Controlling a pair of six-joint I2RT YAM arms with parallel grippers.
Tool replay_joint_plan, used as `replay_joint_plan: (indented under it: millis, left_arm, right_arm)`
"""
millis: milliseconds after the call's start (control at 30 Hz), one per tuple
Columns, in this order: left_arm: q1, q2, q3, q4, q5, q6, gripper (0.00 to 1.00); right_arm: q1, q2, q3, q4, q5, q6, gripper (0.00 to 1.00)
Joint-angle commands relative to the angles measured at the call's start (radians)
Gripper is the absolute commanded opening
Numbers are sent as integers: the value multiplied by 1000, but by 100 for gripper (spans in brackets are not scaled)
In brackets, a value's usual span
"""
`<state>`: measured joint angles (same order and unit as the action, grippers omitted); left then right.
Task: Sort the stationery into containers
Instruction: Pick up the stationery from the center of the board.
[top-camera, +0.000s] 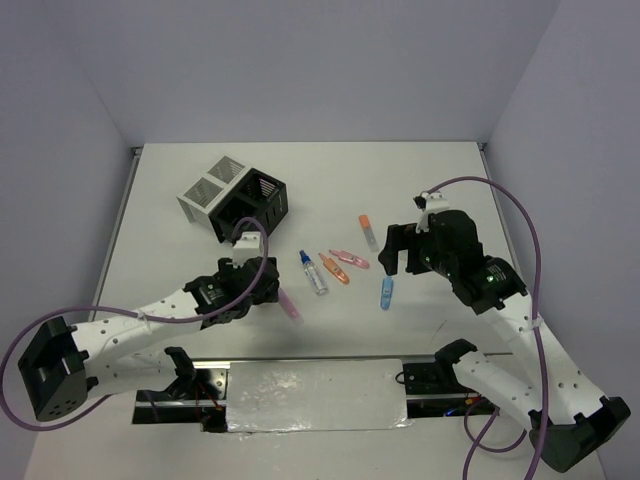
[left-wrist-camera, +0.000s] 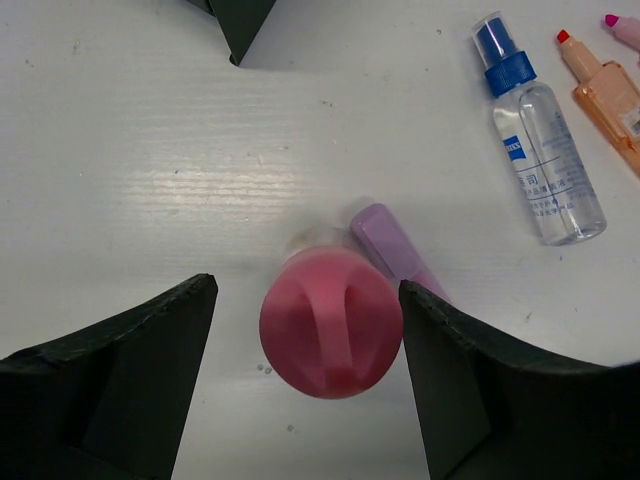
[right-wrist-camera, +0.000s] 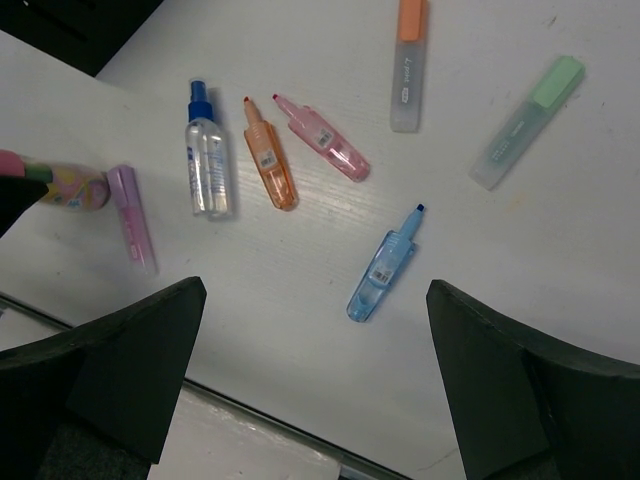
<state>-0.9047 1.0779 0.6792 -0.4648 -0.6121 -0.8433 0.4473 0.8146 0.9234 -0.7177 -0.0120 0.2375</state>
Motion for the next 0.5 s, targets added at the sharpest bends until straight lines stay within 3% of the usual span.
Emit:
replay_joint_plan:
  millis: [0, 300, 367, 467]
  left_arm:
    - [1, 28, 45, 52, -54, 12, 85]
    - [7, 43, 33, 100, -95, 12, 78]
    - [9, 50, 26, 123, -101, 22, 72]
    - [12, 68, 34, 115, -107, 30, 51]
  right_arm:
    - [11, -2, 0, 29, 0, -18, 100]
    - [27, -5, -14, 31, 10, -21, 100]
    - [30, -5, -15, 32, 10, -23, 100]
    - [36, 0, -8, 26, 10, -24, 100]
